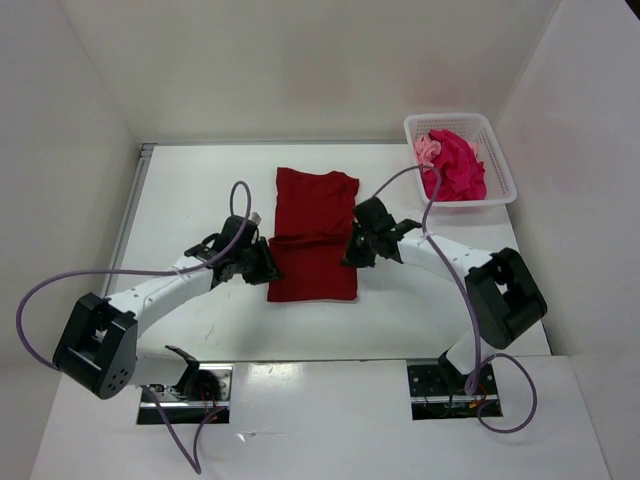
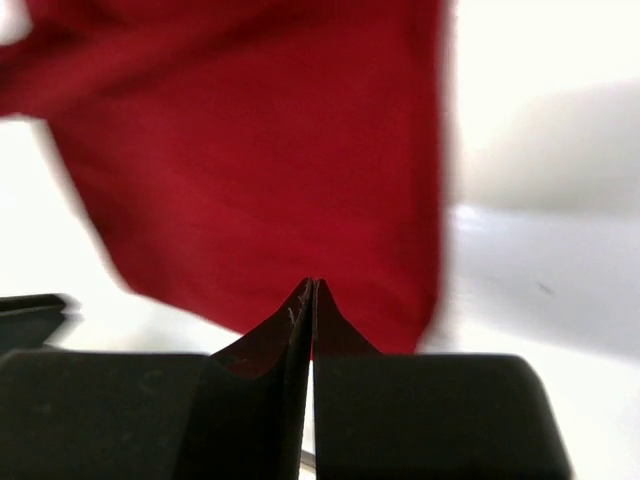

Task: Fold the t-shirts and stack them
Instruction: Fold the folded rectangular tshirt in 1/3 of the way, then grab one side of the 2/3 rectangular tshirt with both arms

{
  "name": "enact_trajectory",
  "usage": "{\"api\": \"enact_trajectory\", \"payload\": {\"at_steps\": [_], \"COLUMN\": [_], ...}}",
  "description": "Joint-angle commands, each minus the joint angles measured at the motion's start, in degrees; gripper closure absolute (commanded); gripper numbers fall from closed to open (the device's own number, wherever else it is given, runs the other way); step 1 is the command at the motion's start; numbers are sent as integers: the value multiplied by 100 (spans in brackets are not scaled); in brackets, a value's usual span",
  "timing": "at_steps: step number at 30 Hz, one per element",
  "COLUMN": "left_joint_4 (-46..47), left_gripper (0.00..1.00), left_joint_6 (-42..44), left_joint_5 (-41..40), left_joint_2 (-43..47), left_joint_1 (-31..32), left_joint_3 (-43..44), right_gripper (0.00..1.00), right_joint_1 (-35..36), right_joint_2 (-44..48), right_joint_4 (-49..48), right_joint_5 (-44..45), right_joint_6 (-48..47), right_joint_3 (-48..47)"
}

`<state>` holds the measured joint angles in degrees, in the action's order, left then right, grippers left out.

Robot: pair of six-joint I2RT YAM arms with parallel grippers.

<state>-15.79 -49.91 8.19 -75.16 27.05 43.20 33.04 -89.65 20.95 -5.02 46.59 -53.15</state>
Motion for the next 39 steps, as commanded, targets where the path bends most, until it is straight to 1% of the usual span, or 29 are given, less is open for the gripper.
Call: {"api": "enact_trajectory", "payload": {"at_steps": [1, 2, 5, 9, 13, 15, 16, 19, 21, 23, 26, 27, 28, 29, 30, 32, 33, 34, 36, 37, 39], "left_joint_4": [-4, 136, 286, 287, -20, -134, -135, -187, -266, -319, -372, -311, -310, -180, -179, -117, -30, 23, 94, 94, 147], "left_gripper": [71, 71, 71, 71, 70, 68, 68, 67, 66, 65, 65, 65, 65, 65, 65, 65, 63, 63, 62, 62, 62], "left_joint_6": [-19, -71, -71, -10, -10, -10, -10, -115, -115, -168, -255, -326, -326, -326, -326, -326, -326, -326, -326, -326, -326], "left_joint_5": [225, 306, 307, 306, 175, 122, 122, 122, 122, -17, -80, -80, -80, -19, 33, 96, 96, 165, 218, 219, 219], "left_joint_2": [-8, -78, -315, -430, 9, 220, 299, 300, 300, 352, 405, 457, 458, 458, 397, 256, 177, 124, -25, -25, -174], "left_joint_1": [-33, -33, -33, -33, -33, -33, -33, -33, -33, -33, -155, -156, -217, -304, -305, -376, -376, -376, -428, -428, -428], "left_joint_3": [-101, -162, -163, -163, -216, -338, -408, -585, -646, -646, -725, -821, -874, -875, -953, -954, -954, -954, -954, -954, -954], "right_gripper": [98, 100, 100, 100, 100, 100, 100, 100, 100, 100, 100, 97, 94, 87, 84, 76, 74, 74, 74, 74, 74], "right_joint_1": [54, 123, 256, 422, 423, 292, 187, 37, -33, -34, -34, -34, -34, -34, -34, -34, -34, -34, -34, -34, -34], "right_joint_2": [-376, -509, -1106, -1923, -2478, -2803, -2926, -3269, -3331, -3218, -2604, -2115, -1831, -1533, -955, -398, -143, 329, 727, 1042, 1247], "right_joint_4": [-117, -117, -179, -180, -179, -179, -5, 189, 268, 191, 15, -73, -152, -335, -389, -451, -451, -504, -504, -504, -504], "right_joint_5": [-306, -307, -360, -492, -395, -395, -395, -194, -193, -193, -385, -447, -448, -448, -509, -509, -509, -509, -448, -387, -325], "right_joint_6": [-168, -220, -334, -448, -633, -694, -756, -905, -906, -906, -766, -704, -643, -503, -432, -283, -117, -37, 183, 254, 307], "right_joint_3": [-696, -819, -1407, -2075, -2744, -3192, -3507, -3904, -3958, -3818, -3309, -2838, -2546, -2247, -1635, -1034, -440, -164, 538, 733, 1146]}}
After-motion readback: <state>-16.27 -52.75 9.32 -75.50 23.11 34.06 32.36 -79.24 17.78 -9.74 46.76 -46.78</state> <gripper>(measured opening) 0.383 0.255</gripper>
